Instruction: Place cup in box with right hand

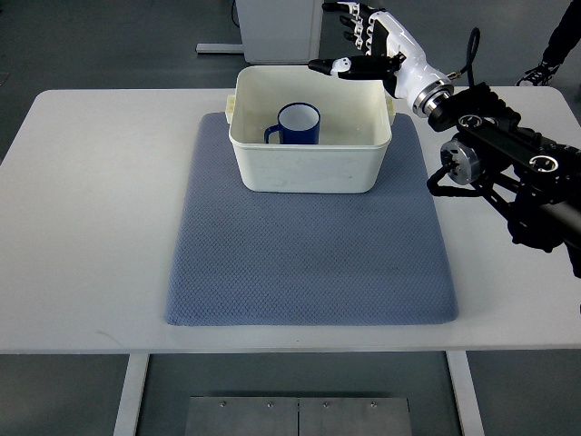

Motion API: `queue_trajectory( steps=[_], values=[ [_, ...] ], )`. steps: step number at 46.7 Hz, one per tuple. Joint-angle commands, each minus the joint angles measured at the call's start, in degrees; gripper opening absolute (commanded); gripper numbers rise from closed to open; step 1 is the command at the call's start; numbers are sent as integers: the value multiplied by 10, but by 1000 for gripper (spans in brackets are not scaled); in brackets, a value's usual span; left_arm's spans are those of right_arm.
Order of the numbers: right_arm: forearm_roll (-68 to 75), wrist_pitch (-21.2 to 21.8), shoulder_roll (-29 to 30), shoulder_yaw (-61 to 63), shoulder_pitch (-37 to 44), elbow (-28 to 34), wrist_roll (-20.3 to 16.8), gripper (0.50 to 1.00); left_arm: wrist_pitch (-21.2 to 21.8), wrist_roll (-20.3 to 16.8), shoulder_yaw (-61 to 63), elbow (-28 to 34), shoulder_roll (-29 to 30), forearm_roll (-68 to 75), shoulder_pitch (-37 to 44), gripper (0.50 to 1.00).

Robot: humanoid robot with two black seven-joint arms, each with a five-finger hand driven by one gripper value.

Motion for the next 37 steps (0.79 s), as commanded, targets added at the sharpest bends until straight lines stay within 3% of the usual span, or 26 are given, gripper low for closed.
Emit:
queue_trajectory(
  steps=[1, 13, 37],
  values=[
    [1, 2, -20, 12, -4, 0, 0, 1000, 0, 0, 0, 0, 0, 0, 0, 1000],
    [62, 1, -67, 27, -39, -2, 2, 1000, 0, 0, 0, 0, 0, 0, 0, 1000],
    [75, 0, -54, 110, -151, -5, 3, 1000, 0, 0, 0, 0, 0, 0, 0, 1000]
  ],
)
